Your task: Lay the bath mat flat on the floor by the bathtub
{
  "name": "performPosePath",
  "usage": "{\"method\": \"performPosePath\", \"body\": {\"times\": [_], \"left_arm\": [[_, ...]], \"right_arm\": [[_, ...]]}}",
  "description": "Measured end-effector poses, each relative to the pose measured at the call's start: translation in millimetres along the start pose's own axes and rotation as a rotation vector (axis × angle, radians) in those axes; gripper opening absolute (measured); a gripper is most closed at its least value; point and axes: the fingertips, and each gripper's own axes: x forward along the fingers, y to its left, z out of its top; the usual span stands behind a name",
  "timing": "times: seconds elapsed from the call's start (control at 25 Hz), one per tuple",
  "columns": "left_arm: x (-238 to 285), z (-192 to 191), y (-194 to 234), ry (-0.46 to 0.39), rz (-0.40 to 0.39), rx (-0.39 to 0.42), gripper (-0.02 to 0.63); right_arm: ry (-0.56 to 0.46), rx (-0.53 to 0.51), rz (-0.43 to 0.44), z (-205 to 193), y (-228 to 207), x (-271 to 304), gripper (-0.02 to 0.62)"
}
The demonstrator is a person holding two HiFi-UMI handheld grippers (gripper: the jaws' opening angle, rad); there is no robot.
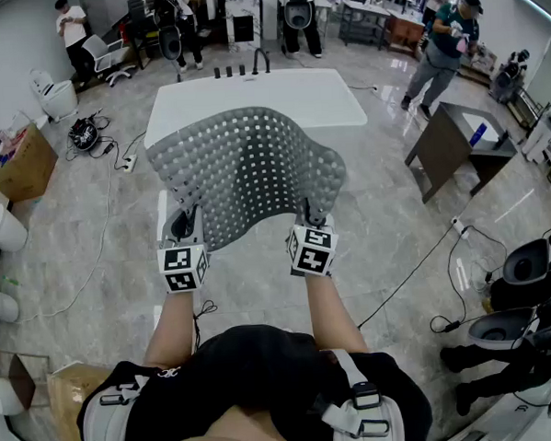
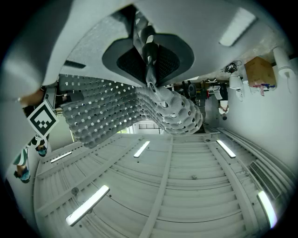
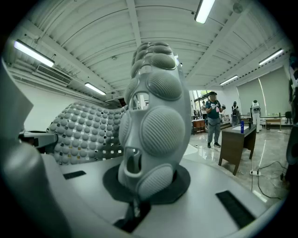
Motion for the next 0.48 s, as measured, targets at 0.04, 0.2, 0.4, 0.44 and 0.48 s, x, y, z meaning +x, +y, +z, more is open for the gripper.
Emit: {"method": "performPosePath", "body": {"times": [0.04, 0.2, 0.4, 0.44, 0.48], "left_arm": [[-0.3, -1.4, -2.1, 0.002, -0.003, -0.003, 0.046], [-2.0, -4.4, -5.1, 0.007, -0.008, -0.011, 0.047], [-8.6, -9.6, 6.0, 0.009, -0.002, -0.036, 0.048], [-10.5, -10.6, 9.4, 0.009, -0.001, -0.038, 0.048], [-12.2, -11.6, 12.6, 0.01, -0.001, -0.039, 0.048]], "right_arm": [[-0.001, -0.001, 0.003, -1.9, -0.3, -1.3, 0.02], [-0.026, 0.012, 0.025, -4.5, 1.7, -5.6, 0.02], [-0.044, 0.028, 0.057, -9.8, 14.5, -7.5, 0.02], [-0.042, 0.026, 0.06, -10.9, 18.8, -7.8, 0.02], [-0.039, 0.023, 0.063, -11.9, 23.2, -7.9, 0.02]]}}
